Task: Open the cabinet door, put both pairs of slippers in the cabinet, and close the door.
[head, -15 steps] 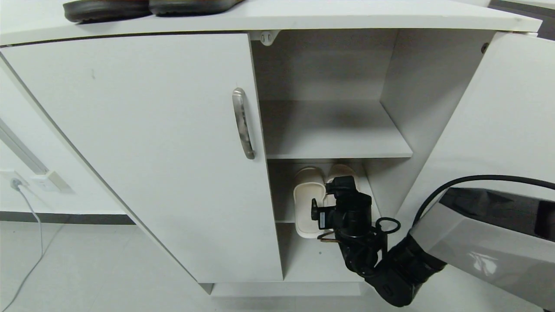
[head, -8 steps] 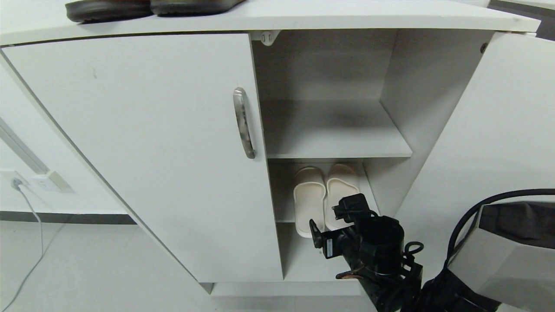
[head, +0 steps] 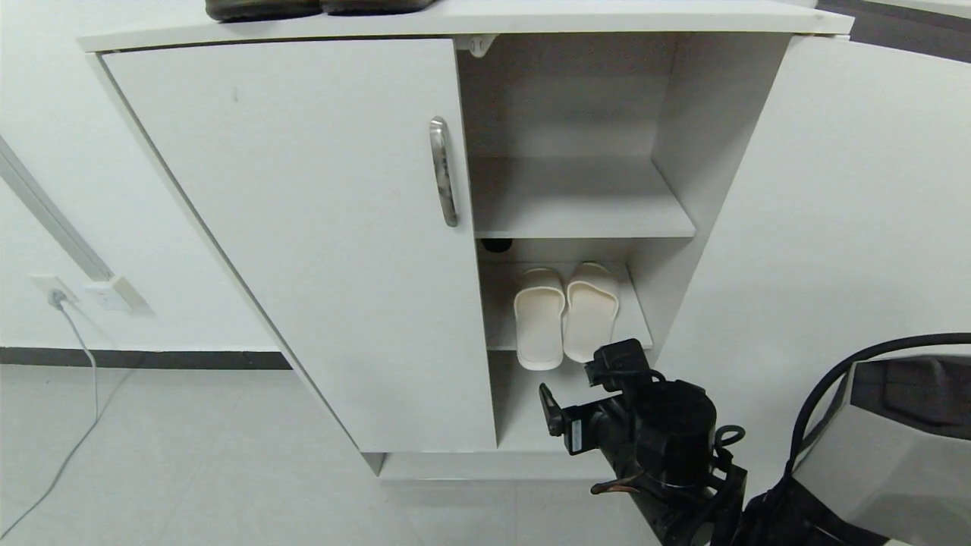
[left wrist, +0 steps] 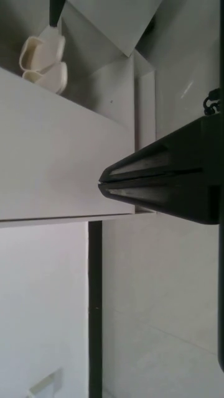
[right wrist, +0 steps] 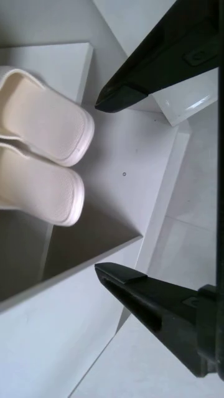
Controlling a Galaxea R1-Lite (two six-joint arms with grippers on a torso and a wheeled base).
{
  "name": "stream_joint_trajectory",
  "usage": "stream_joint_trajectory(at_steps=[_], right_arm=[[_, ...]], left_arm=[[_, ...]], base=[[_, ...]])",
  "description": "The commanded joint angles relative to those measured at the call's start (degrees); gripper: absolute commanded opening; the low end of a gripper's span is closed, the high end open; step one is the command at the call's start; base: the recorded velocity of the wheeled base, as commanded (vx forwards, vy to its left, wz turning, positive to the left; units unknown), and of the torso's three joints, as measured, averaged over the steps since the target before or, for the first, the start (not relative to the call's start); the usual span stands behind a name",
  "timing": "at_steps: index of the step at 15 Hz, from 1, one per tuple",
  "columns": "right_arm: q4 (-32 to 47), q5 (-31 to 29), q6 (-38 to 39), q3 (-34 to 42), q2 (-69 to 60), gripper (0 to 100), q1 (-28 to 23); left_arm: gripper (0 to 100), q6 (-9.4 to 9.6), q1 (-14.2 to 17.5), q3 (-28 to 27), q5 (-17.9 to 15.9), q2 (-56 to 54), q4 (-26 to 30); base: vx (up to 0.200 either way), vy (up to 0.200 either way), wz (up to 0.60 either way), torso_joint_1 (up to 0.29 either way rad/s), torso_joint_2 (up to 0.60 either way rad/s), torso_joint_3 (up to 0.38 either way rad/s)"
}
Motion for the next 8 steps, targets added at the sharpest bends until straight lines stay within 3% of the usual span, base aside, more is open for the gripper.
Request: stream_joint_trajectory(at_steps=[1, 8], right_arm=[[-0.6, 0.0, -0.1, 0.6, 0.1, 100, -0.1], [-0.7, 0.1, -0.1, 0.6, 0.1, 100, -0.1]], left_arm=[[0, -0.02, 0.0, 0.0, 0.0, 0.1, 0.0], [0, 0.07, 0.0, 0.0, -0.1, 0.1, 0.0]], base=[[0.0, 0.0, 0.0, 0.0, 0.0, 0.0], [0.0, 0.0, 0.0, 0.0, 0.0, 0.0]])
